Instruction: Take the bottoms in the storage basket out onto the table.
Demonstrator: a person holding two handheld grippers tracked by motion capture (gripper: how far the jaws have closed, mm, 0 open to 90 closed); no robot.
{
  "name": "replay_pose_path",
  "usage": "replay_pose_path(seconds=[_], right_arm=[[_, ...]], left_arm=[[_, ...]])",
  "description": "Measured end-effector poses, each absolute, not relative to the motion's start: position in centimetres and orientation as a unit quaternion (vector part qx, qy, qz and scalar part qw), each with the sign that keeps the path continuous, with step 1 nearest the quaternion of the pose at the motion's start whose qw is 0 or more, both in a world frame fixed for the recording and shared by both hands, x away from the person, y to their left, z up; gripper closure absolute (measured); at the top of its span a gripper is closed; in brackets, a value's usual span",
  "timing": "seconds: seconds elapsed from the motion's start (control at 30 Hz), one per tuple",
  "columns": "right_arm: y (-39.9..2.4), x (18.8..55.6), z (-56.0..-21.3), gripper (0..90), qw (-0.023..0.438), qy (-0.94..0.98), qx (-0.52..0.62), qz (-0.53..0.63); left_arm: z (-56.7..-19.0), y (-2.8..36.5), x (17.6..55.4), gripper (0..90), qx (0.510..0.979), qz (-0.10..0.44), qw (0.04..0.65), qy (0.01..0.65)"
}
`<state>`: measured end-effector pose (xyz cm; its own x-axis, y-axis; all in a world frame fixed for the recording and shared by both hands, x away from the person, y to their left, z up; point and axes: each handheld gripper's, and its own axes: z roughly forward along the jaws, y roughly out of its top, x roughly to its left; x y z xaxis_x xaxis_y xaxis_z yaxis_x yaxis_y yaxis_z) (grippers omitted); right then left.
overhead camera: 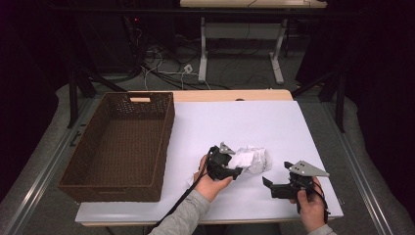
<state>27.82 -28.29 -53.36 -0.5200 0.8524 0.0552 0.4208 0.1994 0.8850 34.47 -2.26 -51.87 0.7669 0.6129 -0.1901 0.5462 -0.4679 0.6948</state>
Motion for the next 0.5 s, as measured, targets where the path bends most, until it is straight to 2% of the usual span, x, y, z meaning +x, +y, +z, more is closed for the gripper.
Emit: replay_pose_path(seconds=[0.3, 0.5], right_arm=[[-28.1, 27.8, -53.4, 0.0, 0.232, 0.739, 0.433, 0.461], [-28.0, 27.8, -53.4, 0.0, 0.231, 0.739, 0.434, 0.459]], left_arm=[[-51.2, -1.4, 33.6, 27.7, 0.845, 0.07, 0.41, 0.336], [-50.7, -0.1, 33.2, 17.7, 0.829, 0.086, 0.435, 0.34]])
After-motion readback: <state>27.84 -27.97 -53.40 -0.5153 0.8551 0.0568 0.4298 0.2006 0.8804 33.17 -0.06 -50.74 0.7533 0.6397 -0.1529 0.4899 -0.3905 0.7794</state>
